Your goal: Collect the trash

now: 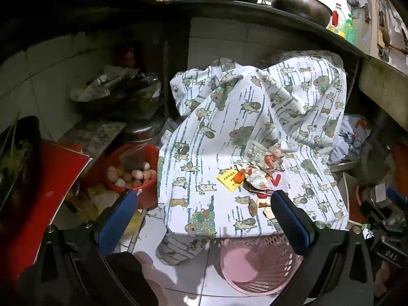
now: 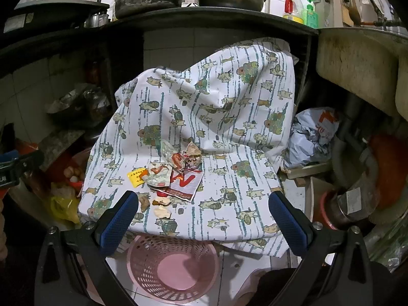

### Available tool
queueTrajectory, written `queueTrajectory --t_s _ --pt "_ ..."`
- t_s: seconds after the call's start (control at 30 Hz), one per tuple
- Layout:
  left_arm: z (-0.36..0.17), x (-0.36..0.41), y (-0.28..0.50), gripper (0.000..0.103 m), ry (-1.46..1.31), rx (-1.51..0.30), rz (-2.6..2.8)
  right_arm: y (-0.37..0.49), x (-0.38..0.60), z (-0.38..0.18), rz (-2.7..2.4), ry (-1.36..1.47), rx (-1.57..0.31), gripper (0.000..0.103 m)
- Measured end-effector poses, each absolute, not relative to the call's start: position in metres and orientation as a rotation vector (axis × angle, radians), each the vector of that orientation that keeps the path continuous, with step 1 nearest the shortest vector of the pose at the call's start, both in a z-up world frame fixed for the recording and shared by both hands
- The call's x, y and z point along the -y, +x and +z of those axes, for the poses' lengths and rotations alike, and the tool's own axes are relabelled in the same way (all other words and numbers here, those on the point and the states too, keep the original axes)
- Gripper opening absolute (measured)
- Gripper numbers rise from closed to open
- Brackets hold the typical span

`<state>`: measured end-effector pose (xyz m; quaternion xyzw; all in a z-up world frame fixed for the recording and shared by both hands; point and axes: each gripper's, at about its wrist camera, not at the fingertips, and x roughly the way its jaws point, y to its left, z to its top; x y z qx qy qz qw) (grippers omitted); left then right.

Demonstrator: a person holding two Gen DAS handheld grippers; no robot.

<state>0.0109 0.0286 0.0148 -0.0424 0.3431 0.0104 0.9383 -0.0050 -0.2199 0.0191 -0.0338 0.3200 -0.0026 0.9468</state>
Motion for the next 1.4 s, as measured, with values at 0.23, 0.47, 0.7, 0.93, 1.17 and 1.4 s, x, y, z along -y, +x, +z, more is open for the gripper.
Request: queueTrajectory --t_s 0.23,0.47,0.7,0.93,1.17,1.4 --pt "0.010 -0.025 0.013 0.103 -0.066 -0.716 0.029 -0.014 0.215 0.025 -0.012 -0.111 -0.607 0.103" --pt "0.008 -0.024 0.013 0.103 -0.061 -0.716 0.041 -0.017 0.217 0.028 -0.011 -0.100 -0.603 0.103" --pt "0.007 -0.025 0.013 0.103 -0.049 -0.713 0.045 -0.020 0.223 0.031 0.006 -0.073 -0.586 0.103" --pt "0.008 -0.020 0.012 0.103 -0.017 -0.696 0.048 -0.021 0.231 0.030 -0.006 -0.055 -0.598 0.103" --pt "0.010 -0.012 0.008 0.103 -0.019 -0.702 0.025 -0.017 0.232 0.026 -0.014 -0.076 -0.612 0.103" --pt "0.011 -0.011 0.008 0.103 -0.016 -0.697 0.041 -0.011 0.233 0.023 -0.010 -0.075 -0.639 0.103"
